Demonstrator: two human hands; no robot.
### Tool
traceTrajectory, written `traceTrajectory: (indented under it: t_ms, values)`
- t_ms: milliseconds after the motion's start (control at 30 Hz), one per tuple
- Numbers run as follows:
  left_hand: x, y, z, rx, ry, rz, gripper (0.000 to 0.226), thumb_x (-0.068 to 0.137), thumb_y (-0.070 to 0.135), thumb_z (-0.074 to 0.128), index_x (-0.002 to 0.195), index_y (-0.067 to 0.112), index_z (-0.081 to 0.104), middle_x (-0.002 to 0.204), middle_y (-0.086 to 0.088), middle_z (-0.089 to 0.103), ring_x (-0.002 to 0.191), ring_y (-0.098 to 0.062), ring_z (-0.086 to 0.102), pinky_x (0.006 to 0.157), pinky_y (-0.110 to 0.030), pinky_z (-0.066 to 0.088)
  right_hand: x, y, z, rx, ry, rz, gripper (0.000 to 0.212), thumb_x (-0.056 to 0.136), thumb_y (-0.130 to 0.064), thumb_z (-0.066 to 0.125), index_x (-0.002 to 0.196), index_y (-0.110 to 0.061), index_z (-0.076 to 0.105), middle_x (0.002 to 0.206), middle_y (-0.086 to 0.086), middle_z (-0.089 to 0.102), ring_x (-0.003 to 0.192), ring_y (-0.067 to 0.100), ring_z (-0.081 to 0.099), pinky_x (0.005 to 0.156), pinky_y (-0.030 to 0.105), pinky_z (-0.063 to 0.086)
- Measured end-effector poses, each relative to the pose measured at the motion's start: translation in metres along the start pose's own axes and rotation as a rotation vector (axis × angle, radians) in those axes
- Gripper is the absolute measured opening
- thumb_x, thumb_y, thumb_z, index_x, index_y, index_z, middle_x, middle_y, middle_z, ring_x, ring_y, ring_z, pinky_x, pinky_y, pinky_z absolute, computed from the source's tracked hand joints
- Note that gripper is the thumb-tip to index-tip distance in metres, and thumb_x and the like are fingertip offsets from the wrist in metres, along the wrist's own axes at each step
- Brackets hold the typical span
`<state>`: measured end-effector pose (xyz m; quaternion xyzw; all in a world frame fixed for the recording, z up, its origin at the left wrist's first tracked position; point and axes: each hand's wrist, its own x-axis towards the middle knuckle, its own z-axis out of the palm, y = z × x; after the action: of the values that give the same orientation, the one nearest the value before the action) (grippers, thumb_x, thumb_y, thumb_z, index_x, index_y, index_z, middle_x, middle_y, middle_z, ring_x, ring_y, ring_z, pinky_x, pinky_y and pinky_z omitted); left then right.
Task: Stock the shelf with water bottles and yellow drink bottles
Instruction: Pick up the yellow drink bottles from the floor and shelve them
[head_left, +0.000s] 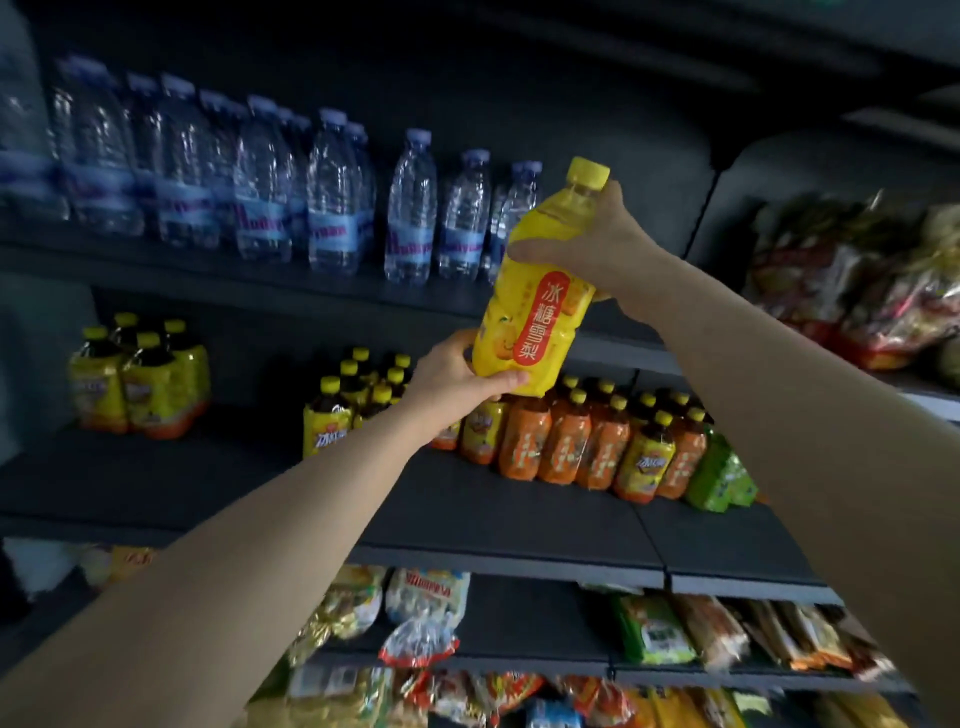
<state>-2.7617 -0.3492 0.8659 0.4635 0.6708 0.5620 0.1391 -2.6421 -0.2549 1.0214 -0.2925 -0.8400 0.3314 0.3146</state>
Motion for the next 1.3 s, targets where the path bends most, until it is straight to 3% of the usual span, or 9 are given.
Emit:
traceTrajectory:
  t_ms: [133,233,400,567,800,900,1000,1133,1300]
  values:
    - [0.027,0.023,-0.006,0.082,-0.045,0.036,0.043,0.076,0.054,0.078,0.109,0.039,0.055,0.093,0.01,0.075,0.072,-0.006,0.073,0.086,-0.036,0.057,0.026,-0.004,-0.013,-0.022,0.12,0.023,0.103,0.062,-0.057,0.085,0.142,-0.021,0.03,0.118,-0.002,0.057,0.099,0.017,0.062,0.074,0.037,0.055]
    - [0.059,0.044,-0.015,0.288,-0.091,0.055,0.046,0.076,0.065,0.072,0.11,0.037,0.059,0.085,0.012,0.074,0.072,-0.003,0.071,0.084,-0.03,0.055,0.053,-0.004,-0.024,-0.034,0.178,0.008,0.095,0.062,-0.061,0.083,0.136,-0.021,0.039,0.114,-0.001,0.061,0.093,0.015,0.064,0.07,0.034,0.055]
    - [0.126,0.066,-0.009,0.591,-0.15,0.091,0.066,0.073,0.074,0.065,0.126,0.034,0.062,0.122,0.008,0.065,0.11,-0.015,0.06,0.094,-0.033,0.047,0.102,0.014,-0.048,-0.07,0.246,0.007,0.087,0.064,-0.064,0.079,0.132,-0.023,0.043,0.111,-0.001,0.06,0.091,0.018,0.064,0.075,0.039,0.059]
    - [0.195,0.059,0.017,0.833,-0.074,0.2,0.076,0.08,0.073,0.058,0.136,0.021,0.056,0.138,-0.006,0.055,0.122,-0.025,0.054,0.099,-0.04,0.047,0.158,0.057,-0.075,-0.141,0.26,0.025,0.089,0.066,-0.062,0.079,0.136,-0.023,0.042,0.112,-0.001,0.057,0.094,0.02,0.061,0.071,0.035,0.055]
    - [0.262,0.046,0.044,1.095,0.223,0.425,0.052,0.092,0.039,0.064,0.138,0.021,0.053,0.136,-0.002,0.049,0.127,-0.024,0.041,0.099,-0.038,0.046,0.244,0.136,-0.091,-0.237,0.249,0.043,0.095,0.062,-0.064,0.081,0.137,-0.022,0.042,0.117,0.004,0.06,0.105,0.026,0.061,0.082,0.041,0.057]
    - [0.283,0.042,0.057,1.186,0.206,0.49,0.05,0.091,0.03,0.066,0.138,0.017,0.053,0.135,-0.005,0.048,0.126,-0.026,0.044,0.093,-0.039,0.051,0.273,0.157,-0.085,-0.226,0.218,0.027,0.093,0.063,-0.063,0.081,0.137,-0.023,0.042,0.115,0.002,0.059,0.107,0.026,0.061,0.081,0.037,0.055]
    - [0.301,0.038,0.077,1.207,0.118,0.471,0.052,0.094,0.029,0.063,0.142,0.014,0.048,0.137,-0.007,0.046,0.124,-0.028,0.049,0.098,-0.039,0.048,0.297,0.168,-0.074,-0.187,0.209,0.003,0.091,0.064,-0.063,0.081,0.137,-0.024,0.043,0.116,0.003,0.06,0.109,0.026,0.06,0.081,0.035,0.053]
    - [0.321,0.026,0.104,1.055,0.056,0.292,0.054,0.096,0.036,0.059,0.143,0.014,0.045,0.141,-0.009,0.045,0.125,-0.028,0.051,0.1,-0.04,0.046,0.322,0.175,-0.061,-0.158,0.175,-0.035,0.091,0.067,-0.065,0.079,0.139,-0.023,0.042,0.112,0.0,0.058,0.107,0.024,0.061,0.076,0.032,0.049]
    - [0.343,0.004,0.121,0.902,0.032,0.112,0.052,0.092,0.044,0.063,0.135,0.017,0.049,0.129,-0.008,0.057,0.117,-0.026,0.055,0.099,-0.039,0.043,0.353,0.183,-0.047,-0.13,0.122,-0.027,0.095,0.068,-0.072,0.074,0.141,-0.023,0.037,0.121,0.005,0.061,0.105,0.024,0.063,0.075,0.033,0.053]
